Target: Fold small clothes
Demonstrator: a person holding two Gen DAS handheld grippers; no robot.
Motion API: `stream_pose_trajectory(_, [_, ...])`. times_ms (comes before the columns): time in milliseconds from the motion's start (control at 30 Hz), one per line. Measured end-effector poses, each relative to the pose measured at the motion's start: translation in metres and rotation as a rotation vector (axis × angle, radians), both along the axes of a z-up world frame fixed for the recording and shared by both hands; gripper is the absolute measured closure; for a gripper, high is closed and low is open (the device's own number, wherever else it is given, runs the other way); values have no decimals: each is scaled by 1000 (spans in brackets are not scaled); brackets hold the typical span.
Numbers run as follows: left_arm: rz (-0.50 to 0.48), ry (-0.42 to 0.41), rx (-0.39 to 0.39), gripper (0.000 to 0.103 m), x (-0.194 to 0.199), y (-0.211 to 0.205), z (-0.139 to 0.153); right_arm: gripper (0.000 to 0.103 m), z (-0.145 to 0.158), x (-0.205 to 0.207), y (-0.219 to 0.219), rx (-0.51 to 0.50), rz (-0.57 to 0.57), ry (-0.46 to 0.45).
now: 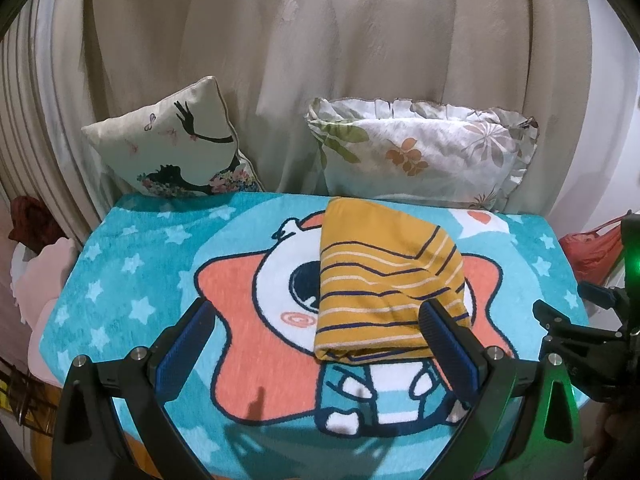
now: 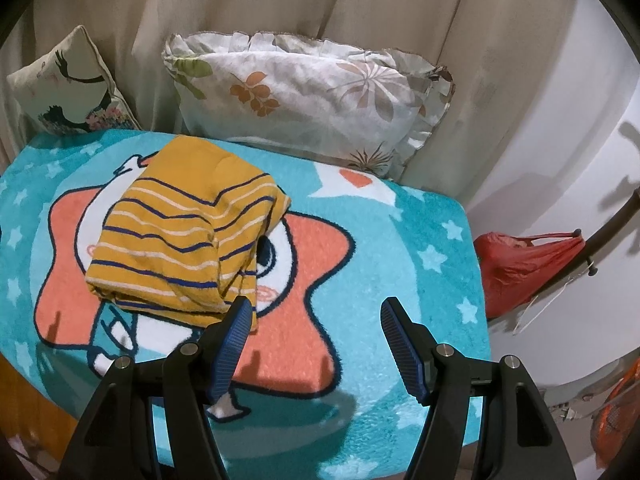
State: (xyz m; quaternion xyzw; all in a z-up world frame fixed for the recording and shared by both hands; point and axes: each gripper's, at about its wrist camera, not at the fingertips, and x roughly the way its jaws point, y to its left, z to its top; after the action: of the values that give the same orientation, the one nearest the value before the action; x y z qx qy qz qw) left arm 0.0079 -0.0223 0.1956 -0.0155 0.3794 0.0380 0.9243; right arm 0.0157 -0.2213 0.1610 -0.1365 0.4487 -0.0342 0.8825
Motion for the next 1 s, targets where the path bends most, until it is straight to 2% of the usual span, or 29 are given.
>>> stream_pose_trajectory(500, [-11,45,-32,2,7,-4,-15,30,-16,7,-3,-43,-9,31])
stream_pose_trajectory(833, [-58,218,-270,2,22,4,-68,29,-50,15,-2,-43,-5,104])
stream_pose_trajectory(1000, [-48,239,-271,2,20,6,-78,29,-62,16,0,-33,-2,123])
